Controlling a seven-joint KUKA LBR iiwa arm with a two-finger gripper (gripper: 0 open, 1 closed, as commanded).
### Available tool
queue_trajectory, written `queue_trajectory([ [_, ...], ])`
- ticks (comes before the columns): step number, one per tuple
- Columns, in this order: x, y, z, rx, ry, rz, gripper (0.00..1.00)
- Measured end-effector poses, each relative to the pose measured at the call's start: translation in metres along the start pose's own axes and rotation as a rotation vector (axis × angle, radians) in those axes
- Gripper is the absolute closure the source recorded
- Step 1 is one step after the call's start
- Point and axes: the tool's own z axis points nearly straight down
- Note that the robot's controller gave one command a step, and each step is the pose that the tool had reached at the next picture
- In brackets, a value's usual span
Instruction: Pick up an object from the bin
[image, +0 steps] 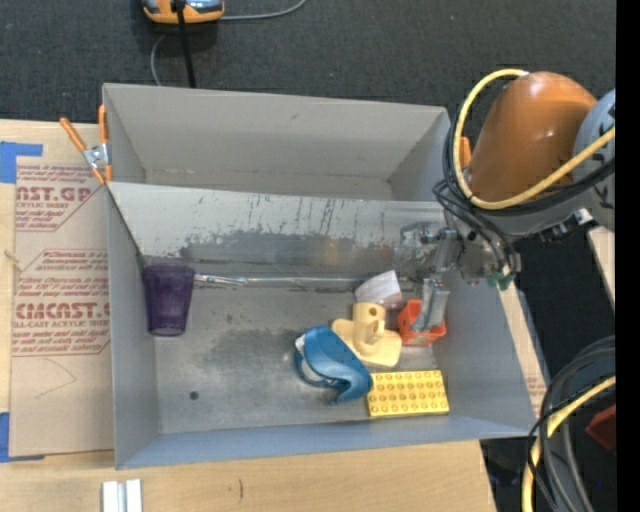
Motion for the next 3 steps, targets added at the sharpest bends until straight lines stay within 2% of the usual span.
queue_trajectory([
  [1,-0.001,0.0,-0.005,0.001,-0.008,-0.001,0.0],
  [2,-0.007,0.003,0.037,0.001,-0.012,-0.08,0.0],
  [3,-0.013,0.013,0.068,0.002,-0.008,-0.328,0.0],
])
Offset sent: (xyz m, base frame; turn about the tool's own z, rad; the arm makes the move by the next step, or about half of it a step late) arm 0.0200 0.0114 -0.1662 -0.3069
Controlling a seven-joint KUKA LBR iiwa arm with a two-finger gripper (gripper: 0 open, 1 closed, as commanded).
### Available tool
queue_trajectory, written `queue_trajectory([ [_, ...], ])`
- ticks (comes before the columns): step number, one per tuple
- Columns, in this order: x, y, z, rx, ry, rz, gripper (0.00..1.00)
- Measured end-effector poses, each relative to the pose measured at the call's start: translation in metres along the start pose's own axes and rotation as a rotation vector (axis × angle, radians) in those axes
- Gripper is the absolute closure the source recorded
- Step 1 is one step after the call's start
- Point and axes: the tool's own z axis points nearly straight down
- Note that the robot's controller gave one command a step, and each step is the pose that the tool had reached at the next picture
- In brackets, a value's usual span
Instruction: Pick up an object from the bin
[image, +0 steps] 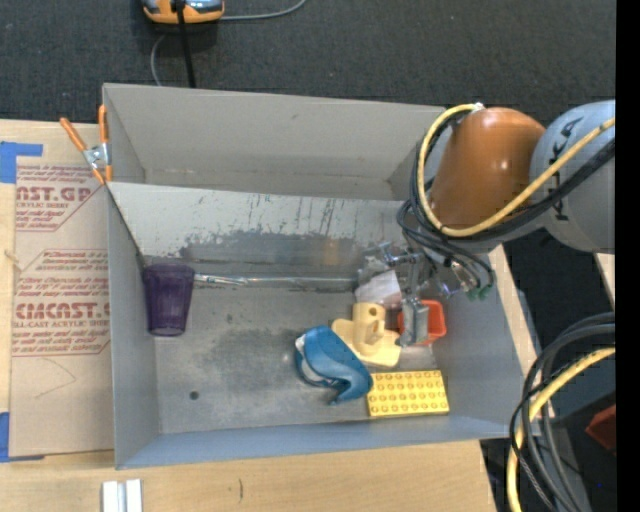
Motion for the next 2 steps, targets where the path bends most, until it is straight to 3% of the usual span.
queue_trajectory([
  [1,0.0,-0.003,0.022,0.0,-0.005,0.017,0.0],
  [2,-0.007,-0.003,0.077,0.003,-0.007,-0.218,0.0],
])
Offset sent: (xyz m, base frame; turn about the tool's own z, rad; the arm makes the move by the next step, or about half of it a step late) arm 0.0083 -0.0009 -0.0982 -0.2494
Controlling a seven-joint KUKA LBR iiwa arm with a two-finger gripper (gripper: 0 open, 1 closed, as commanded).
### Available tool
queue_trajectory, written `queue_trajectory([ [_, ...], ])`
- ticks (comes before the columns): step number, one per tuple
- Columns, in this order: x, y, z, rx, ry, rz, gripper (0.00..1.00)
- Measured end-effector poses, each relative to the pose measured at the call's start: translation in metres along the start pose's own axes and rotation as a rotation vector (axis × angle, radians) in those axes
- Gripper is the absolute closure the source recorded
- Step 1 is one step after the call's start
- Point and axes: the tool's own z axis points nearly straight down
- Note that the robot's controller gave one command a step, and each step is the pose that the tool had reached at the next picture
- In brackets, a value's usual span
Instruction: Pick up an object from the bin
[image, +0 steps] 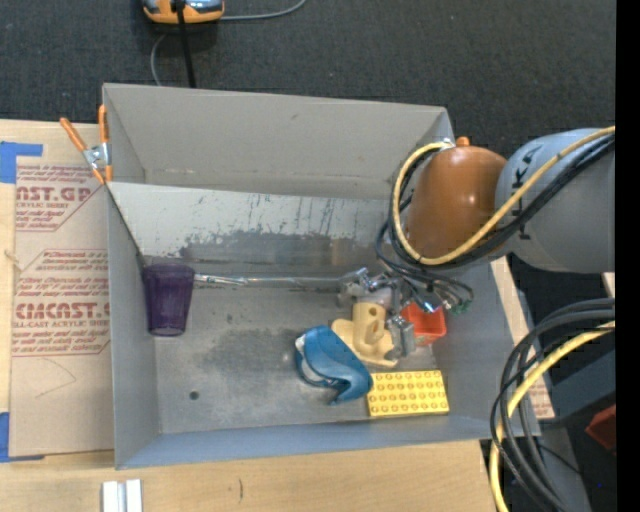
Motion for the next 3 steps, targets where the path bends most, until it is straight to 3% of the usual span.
queue_trajectory([
  [1,0.0042,-0.0025,0.019,-0.004,0.001,-0.072,1.0],
  [3,0.0044,-0.0019,0.0153,-0.004,0.001,-0.072,1.0],
])
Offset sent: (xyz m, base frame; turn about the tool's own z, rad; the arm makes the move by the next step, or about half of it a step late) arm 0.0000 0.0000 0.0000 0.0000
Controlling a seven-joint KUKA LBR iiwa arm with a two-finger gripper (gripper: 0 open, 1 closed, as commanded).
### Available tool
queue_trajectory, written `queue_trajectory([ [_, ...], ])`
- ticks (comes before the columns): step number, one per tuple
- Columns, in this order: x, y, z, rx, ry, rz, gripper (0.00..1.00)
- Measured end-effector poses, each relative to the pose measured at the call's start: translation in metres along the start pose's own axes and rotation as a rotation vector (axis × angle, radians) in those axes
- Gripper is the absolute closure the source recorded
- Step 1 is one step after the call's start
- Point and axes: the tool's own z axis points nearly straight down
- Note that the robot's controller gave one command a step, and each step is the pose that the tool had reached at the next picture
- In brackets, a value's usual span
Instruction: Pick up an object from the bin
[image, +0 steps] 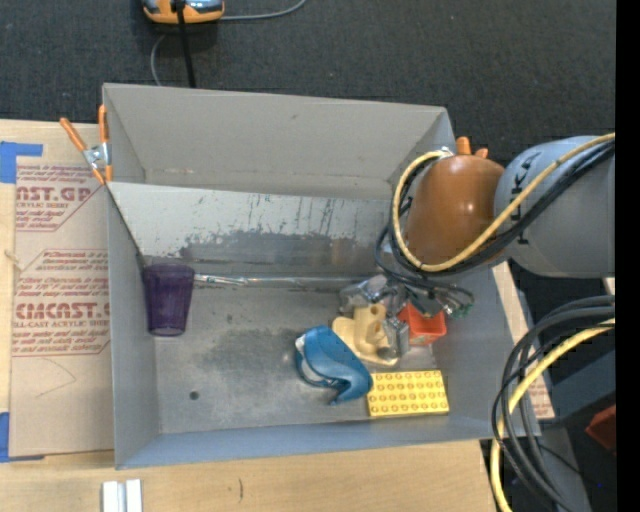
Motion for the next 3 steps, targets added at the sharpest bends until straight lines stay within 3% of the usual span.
queue_trajectory([
  [3,-0.001,0.0,-0.055,0.001,-0.002,0.0,1.0],
])
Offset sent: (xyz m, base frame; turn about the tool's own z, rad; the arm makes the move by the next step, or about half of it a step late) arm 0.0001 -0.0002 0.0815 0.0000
